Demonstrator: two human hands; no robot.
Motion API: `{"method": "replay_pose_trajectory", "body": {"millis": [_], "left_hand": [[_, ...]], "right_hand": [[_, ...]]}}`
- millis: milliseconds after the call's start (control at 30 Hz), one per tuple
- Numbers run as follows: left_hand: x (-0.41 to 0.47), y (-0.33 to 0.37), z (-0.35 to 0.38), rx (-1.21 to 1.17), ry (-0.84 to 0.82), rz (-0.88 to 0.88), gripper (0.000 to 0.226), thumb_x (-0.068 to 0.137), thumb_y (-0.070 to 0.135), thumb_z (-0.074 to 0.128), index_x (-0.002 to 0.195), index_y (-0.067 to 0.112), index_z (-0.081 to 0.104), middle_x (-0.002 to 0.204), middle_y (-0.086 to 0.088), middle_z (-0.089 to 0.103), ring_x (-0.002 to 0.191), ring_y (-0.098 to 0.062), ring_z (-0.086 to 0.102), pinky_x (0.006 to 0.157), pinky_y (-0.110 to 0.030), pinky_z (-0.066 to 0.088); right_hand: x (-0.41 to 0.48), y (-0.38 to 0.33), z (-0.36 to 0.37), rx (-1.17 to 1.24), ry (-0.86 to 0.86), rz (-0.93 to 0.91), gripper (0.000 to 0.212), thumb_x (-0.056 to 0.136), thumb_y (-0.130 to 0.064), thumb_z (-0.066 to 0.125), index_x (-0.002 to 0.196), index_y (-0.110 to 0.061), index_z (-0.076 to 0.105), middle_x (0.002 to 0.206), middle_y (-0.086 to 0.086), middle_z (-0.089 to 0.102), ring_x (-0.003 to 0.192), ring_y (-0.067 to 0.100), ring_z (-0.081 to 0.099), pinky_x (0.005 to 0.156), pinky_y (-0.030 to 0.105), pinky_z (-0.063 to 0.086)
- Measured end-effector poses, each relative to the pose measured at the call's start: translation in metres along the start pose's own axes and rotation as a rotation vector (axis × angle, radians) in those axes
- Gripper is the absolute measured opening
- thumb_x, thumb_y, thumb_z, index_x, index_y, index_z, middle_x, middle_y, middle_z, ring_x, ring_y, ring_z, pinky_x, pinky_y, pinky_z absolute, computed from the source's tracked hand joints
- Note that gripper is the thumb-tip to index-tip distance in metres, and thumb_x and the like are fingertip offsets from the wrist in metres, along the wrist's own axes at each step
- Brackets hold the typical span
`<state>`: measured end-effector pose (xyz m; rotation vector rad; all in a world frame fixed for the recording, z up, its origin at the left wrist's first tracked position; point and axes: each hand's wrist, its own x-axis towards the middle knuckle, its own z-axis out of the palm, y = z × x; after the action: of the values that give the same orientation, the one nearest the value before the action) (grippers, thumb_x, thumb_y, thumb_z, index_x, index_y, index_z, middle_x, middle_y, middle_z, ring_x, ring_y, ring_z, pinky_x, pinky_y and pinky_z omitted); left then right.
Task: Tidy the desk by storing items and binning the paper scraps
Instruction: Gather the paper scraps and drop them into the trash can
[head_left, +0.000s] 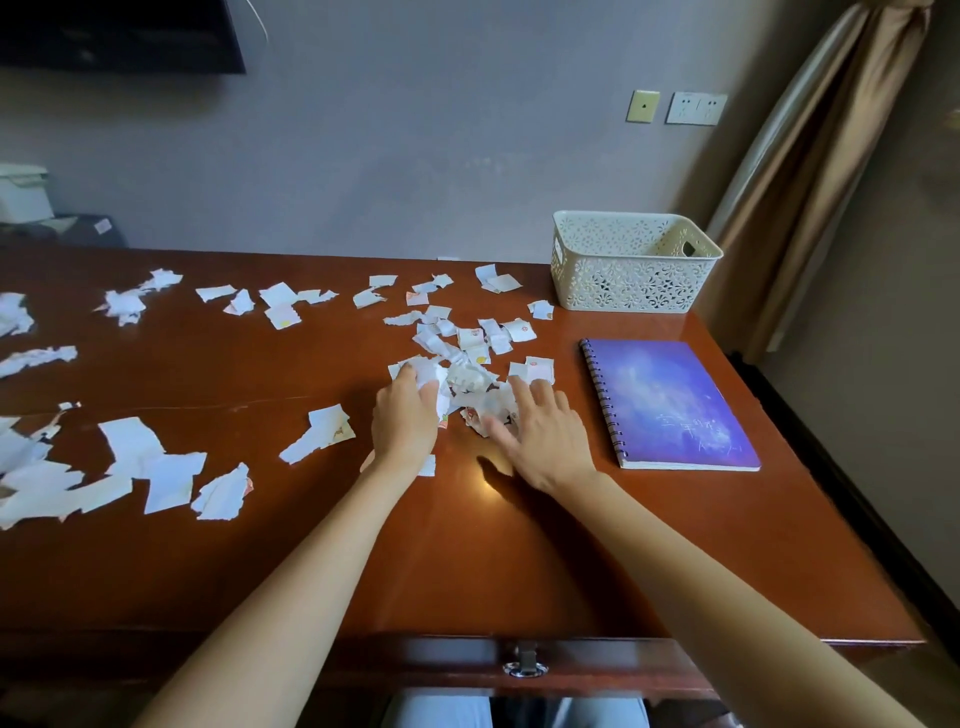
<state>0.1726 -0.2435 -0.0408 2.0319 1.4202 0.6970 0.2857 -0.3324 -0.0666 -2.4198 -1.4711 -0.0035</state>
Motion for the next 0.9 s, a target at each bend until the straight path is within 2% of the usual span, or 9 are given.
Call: {"method": "replay_pose_trajectory", "body": {"millis": [133, 300, 367, 467, 533, 600, 700, 800, 900], "left_hand": [[-0.001, -0.004, -0.002, -0.069, 0.012, -0.073, 0.035, 0.098, 0.019, 0.042, 0.125, -0.002, 0.050, 0.130, -0.017, 0.054, 0.119, -0.029, 0.050, 0.090, -0.035, 0.047], [-0.002, -0.006, -0.002, -0.143, 0.003, -0.105, 0.007, 0.097, 0.017, 0.044, 0.095, 0.011, 0.047, 0.121, -0.021, 0.057, 0.093, -0.024, 0.049, 0.073, -0.030, 0.042], [-0.002, -0.005, -0.001, -0.153, -0.011, -0.114, 0.010, 0.097, 0.018, 0.044, 0.096, 0.008, 0.049, 0.121, -0.020, 0.057, 0.101, -0.028, 0.054, 0.073, -0.029, 0.042], [-0.002, -0.004, 0.001, -0.187, -0.022, -0.123, 0.022, 0.097, 0.018, 0.045, 0.106, 0.000, 0.054, 0.117, -0.017, 0.058, 0.111, -0.028, 0.056, 0.079, -0.029, 0.046], [-0.002, -0.002, 0.004, -0.215, -0.029, -0.114, 0.020, 0.097, 0.017, 0.045, 0.100, 0.001, 0.056, 0.105, -0.013, 0.056, 0.100, -0.023, 0.055, 0.077, -0.029, 0.045], [-0.001, -0.001, 0.007, -0.240, -0.030, -0.125, 0.023, 0.097, 0.018, 0.045, 0.074, 0.016, 0.048, 0.091, -0.006, 0.050, 0.087, -0.018, 0.049, 0.073, -0.029, 0.043], [-0.001, 0.002, 0.009, -0.261, -0.041, -0.128, 0.024, 0.096, 0.017, 0.045, 0.073, 0.011, 0.043, 0.075, -0.003, 0.046, 0.081, -0.020, 0.048, 0.064, -0.027, 0.042], [-0.001, 0.008, 0.007, -0.263, -0.052, -0.126, 0.020, 0.096, 0.018, 0.045, 0.079, 0.008, 0.044, 0.086, -0.008, 0.048, 0.083, -0.022, 0.049, 0.067, -0.030, 0.043], [0.000, 0.013, 0.008, -0.254, -0.046, -0.119, 0.017, 0.095, 0.018, 0.045, 0.083, 0.007, 0.045, 0.093, -0.011, 0.049, 0.088, -0.025, 0.050, 0.072, -0.036, 0.045]], "right_hand": [[0.001, -0.011, 0.009, -0.198, -0.119, -0.035, 0.073, 0.085, -0.071, 0.030, 0.144, -0.029, 0.020, 0.141, 0.010, 0.035, 0.125, 0.031, 0.037, 0.094, 0.042, 0.037], [0.017, -0.019, 0.013, -0.200, 0.013, -0.038, 0.040, 0.094, -0.046, 0.043, 0.115, -0.013, 0.052, 0.116, 0.011, 0.052, 0.110, 0.030, 0.048, 0.064, 0.031, 0.039], [0.018, -0.022, 0.011, -0.285, 0.040, -0.101, 0.030, 0.068, -0.033, 0.080, 0.082, -0.012, 0.065, 0.079, 0.008, 0.062, 0.072, 0.025, 0.061, 0.040, 0.017, 0.016], [0.020, -0.015, 0.014, -0.310, 0.055, -0.113, 0.041, 0.033, -0.014, 0.091, 0.064, -0.013, 0.065, 0.055, 0.002, 0.057, 0.044, 0.017, 0.054, 0.040, 0.012, -0.003], [0.014, -0.014, 0.004, -0.298, 0.021, -0.114, 0.040, 0.053, -0.009, 0.085, 0.088, -0.006, 0.066, 0.075, 0.009, 0.064, 0.063, 0.024, 0.061, 0.039, 0.021, 0.022], [0.017, -0.008, 0.003, -0.158, 0.034, -0.077, 0.031, 0.082, -0.005, 0.063, 0.111, 0.000, 0.053, 0.103, 0.016, 0.059, 0.092, 0.033, 0.059, 0.059, 0.031, 0.034], [0.024, -0.006, -0.004, 0.104, 0.055, 0.060, 0.009, 0.095, -0.009, 0.046, 0.093, -0.002, 0.051, 0.090, 0.019, 0.055, 0.080, 0.037, 0.053, 0.063, 0.031, 0.031], [0.032, -0.001, -0.007, 0.352, 0.069, 0.166, 0.026, 0.099, -0.013, 0.039, 0.073, -0.006, 0.039, 0.069, 0.009, 0.045, 0.070, 0.029, 0.039, 0.054, 0.030, 0.027], [0.034, 0.004, -0.011, 0.486, 0.126, 0.213, 0.022, 0.098, -0.010, 0.040, 0.085, 0.000, 0.054, 0.070, 0.013, 0.055, 0.066, 0.028, 0.044, 0.043, 0.022, 0.025]]}}
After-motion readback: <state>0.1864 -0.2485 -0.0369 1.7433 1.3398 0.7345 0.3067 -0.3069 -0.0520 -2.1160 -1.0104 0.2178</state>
